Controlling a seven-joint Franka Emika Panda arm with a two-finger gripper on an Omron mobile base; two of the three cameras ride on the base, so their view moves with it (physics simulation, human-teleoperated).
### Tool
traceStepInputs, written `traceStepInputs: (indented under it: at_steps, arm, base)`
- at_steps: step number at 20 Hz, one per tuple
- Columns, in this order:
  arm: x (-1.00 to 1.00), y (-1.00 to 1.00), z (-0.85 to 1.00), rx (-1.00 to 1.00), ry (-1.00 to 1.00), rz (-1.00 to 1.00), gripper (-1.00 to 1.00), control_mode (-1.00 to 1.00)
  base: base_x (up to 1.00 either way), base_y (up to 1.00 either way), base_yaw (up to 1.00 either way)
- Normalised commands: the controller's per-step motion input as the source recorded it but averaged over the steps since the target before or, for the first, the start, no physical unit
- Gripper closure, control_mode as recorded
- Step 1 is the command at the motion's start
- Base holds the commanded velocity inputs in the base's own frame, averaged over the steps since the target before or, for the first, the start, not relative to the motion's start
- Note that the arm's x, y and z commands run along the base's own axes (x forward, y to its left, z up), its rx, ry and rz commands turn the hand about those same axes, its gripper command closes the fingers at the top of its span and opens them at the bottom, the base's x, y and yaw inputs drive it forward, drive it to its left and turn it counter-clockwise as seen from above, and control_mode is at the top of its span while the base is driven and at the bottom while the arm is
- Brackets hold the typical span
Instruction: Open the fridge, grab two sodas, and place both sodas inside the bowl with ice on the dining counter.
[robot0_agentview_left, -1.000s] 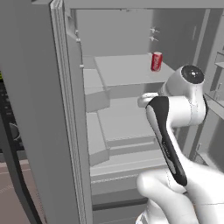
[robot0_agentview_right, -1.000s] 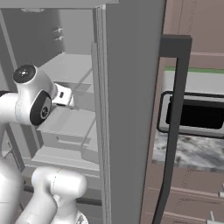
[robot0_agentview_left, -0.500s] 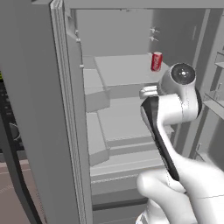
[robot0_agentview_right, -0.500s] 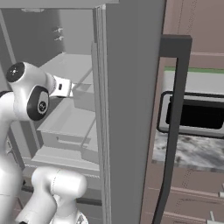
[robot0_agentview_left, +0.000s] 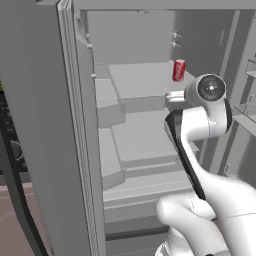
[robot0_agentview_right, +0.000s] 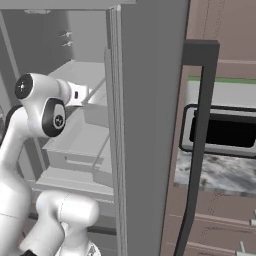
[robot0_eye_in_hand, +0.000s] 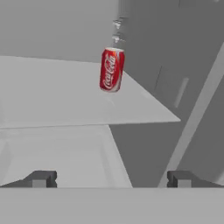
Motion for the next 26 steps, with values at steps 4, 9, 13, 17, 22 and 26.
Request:
traceStepInputs:
  at_steps: [4, 9, 13, 17, 22, 26]
  arm:
    - [0.18, -0.25, 0.37, 0.00, -0.13, 0.00, -1.00, -1.00]
    - [0.11, -0.08, 0.26, 0.00, -0.07, 0.00, -1.00, -1.00]
    - [0.13, 0.02, 0.00, 0.00, 0.00, -0.02, -1.00, -1.00]
    - [0.20, 0.00, 0.00, 0.00, 0.00, -0.01, -1.00, -1.00]
    - [0.22, 0.00, 0.00, 0.00, 0.00, 0.00, -1.00, -1.00]
    - [0.30, 0.00, 0.00, 0.00, 0.00, 0.00, -1.00, -1.00]
  base:
    - [0.00, 0.00, 0.00]
    - [0.00, 0.00, 0.00]
    - [0.00, 0.00, 0.00]
    - [0.00, 0.00, 0.00]
    - [0.00, 0.00, 0.00]
    - [0.00, 0.00, 0.00]
